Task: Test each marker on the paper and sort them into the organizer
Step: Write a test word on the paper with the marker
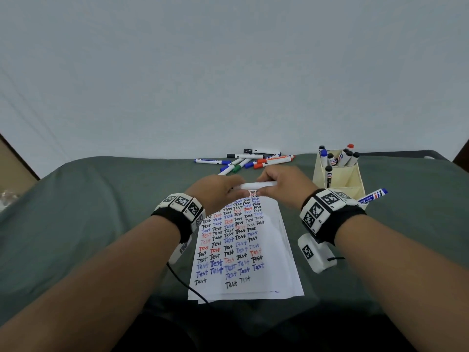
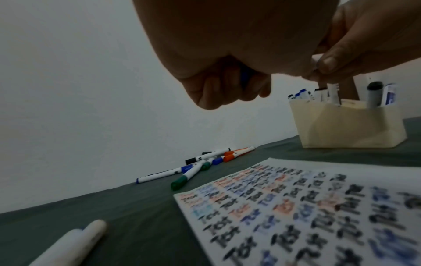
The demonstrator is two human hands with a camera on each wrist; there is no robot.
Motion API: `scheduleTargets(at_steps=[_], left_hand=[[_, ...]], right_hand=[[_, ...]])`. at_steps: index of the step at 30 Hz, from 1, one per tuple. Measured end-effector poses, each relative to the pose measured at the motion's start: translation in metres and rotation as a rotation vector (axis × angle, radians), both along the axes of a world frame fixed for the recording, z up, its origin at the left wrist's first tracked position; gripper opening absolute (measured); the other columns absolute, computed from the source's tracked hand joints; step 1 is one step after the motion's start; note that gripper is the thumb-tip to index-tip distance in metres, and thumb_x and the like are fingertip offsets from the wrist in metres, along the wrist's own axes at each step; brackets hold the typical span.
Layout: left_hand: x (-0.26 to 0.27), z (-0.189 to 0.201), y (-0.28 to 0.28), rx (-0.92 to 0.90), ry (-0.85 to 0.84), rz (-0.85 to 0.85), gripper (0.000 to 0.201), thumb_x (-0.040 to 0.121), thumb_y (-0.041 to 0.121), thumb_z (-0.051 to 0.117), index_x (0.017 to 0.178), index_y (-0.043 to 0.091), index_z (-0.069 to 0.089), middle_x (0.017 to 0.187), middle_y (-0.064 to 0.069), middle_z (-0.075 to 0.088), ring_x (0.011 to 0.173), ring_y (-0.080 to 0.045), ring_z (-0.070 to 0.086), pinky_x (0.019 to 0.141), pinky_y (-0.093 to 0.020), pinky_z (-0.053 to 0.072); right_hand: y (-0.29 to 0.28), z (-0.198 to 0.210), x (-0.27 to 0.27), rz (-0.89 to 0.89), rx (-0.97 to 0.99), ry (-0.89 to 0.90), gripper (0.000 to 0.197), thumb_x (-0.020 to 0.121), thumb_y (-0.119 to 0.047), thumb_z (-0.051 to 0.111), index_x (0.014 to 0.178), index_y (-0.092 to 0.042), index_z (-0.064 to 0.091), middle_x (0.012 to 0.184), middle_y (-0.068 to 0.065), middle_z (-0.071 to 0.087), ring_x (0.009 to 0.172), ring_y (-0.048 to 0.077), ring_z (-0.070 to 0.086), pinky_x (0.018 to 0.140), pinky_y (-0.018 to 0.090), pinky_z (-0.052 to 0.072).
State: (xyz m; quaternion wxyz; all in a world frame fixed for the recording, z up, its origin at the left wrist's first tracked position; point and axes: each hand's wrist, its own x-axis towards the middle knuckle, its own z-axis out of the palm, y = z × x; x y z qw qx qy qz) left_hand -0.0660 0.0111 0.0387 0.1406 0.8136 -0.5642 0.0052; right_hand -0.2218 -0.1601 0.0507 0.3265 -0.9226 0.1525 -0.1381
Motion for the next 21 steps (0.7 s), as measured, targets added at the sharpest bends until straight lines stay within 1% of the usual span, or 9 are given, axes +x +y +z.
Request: scheduleTargets(at_steps=[2, 4, 7, 10, 12, 14, 16, 18, 21], left_hand=[[0.008, -0.004, 0.008, 0.008, 0.018, 0.048, 0.039, 0.091, 0.071, 0.041, 0.115, 0.041, 0.048, 0.070, 0.011, 0.053, 0.060, -0.001, 0.050, 0.051, -0.024, 0.031], [0.018, -0.011, 0.017, 0.019, 0.072, 0.114, 0.045, 0.093, 0.069, 0.040, 0.123, 0.037, 0.044, 0.074, 0.011, 0.052, 0.062, -0.004, 0.052, 0.053, -0.025, 0.033], [0.033, -0.025, 0.029, 0.034, 0.161, 0.207, 0.032, 0.100, 0.038, 0.043, 0.128, 0.024, 0.042, 0.072, 0.003, 0.051, 0.059, -0.013, 0.049, 0.054, -0.031, 0.034], [0.045, -0.037, 0.036, 0.113, 0.167, 0.296, 0.032, 0.097, 0.013, 0.045, 0.129, 0.020, 0.041, 0.075, 0.001, 0.052, 0.065, -0.015, 0.051, 0.057, -0.032, 0.036], [0.051, -0.045, 0.040, 0.156, 0.153, 0.345, 0.028, 0.096, 0.013, 0.052, 0.122, 0.018, 0.043, 0.093, 0.000, 0.059, 0.084, -0.020, 0.059, 0.069, -0.033, 0.042], [0.058, -0.053, 0.044, 0.217, 0.108, 0.380, 0.021, 0.096, 0.017, 0.058, 0.115, 0.018, 0.050, 0.112, -0.002, 0.061, 0.096, -0.020, 0.057, 0.082, -0.034, 0.045], [0.065, -0.057, 0.047, 0.287, 0.074, 0.386, 0.016, 0.096, 0.017, 0.060, 0.112, 0.019, 0.061, 0.117, -0.003, 0.063, 0.098, -0.019, 0.056, 0.088, -0.033, 0.046], [0.071, -0.058, 0.047, 0.342, 0.046, 0.373, 0.018, 0.096, 0.014, 0.060, 0.111, 0.019, 0.070, 0.117, -0.002, 0.067, 0.103, -0.019, 0.060, 0.092, -0.032, 0.049], [0.075, -0.057, 0.047, 0.397, 0.011, 0.377, 0.026, 0.095, 0.012, 0.060, 0.117, 0.018, 0.072, 0.122, -0.003, 0.068, 0.111, -0.021, 0.062, 0.096, -0.033, 0.049]], right_hand=[[-0.001, 0.000, -0.001, -0.007, 0.016, -0.010, 0.017, 0.082, -0.027, 0.083, 0.086, -0.032, 0.067, 0.091, -0.014, 0.069, 0.088, 0.007, 0.063, 0.076, 0.028, 0.050], [-0.003, -0.001, -0.004, -0.012, 0.022, -0.014, 0.016, 0.083, -0.027, 0.083, 0.087, -0.032, 0.068, 0.090, -0.016, 0.069, 0.086, 0.003, 0.062, 0.072, 0.023, 0.048], [-0.004, -0.005, -0.006, -0.011, 0.009, -0.014, 0.019, 0.084, -0.028, 0.082, 0.085, -0.036, 0.065, 0.087, -0.019, 0.066, 0.081, -0.002, 0.059, 0.064, 0.016, 0.039], [-0.004, -0.010, -0.006, 0.003, 0.017, -0.020, 0.023, 0.087, -0.022, 0.077, 0.091, -0.040, 0.063, 0.086, -0.020, 0.063, 0.077, -0.007, 0.056, 0.061, 0.009, 0.035], [-0.004, -0.011, -0.005, 0.022, 0.029, -0.021, 0.030, 0.090, -0.018, 0.074, 0.106, -0.041, 0.063, 0.089, -0.014, 0.063, 0.077, -0.002, 0.058, 0.063, 0.010, 0.038], [-0.004, -0.013, -0.005, 0.016, 0.085, -0.030, 0.033, 0.092, -0.018, 0.072, 0.115, -0.041, 0.065, 0.087, -0.006, 0.066, 0.069, 0.007, 0.064, 0.062, 0.016, 0.048], [-0.003, -0.014, -0.005, -0.008, 0.152, -0.033, 0.030, 0.093, -0.018, 0.071, 0.112, -0.040, 0.068, 0.079, -0.005, 0.069, 0.059, 0.009, 0.069, 0.058, 0.018, 0.055], [-0.002, -0.016, -0.005, -0.022, 0.215, -0.038, 0.025, 0.093, -0.017, 0.071, 0.106, -0.037, 0.071, 0.072, -0.007, 0.070, 0.057, 0.010, 0.071, 0.055, 0.017, 0.055], [0.000, -0.021, -0.006, -0.013, 0.299, -0.043, 0.030, 0.088, -0.016, 0.078, 0.110, -0.036, 0.072, 0.089, -0.006, 0.072, 0.068, 0.013, 0.074, 0.065, 0.022, 0.059]])
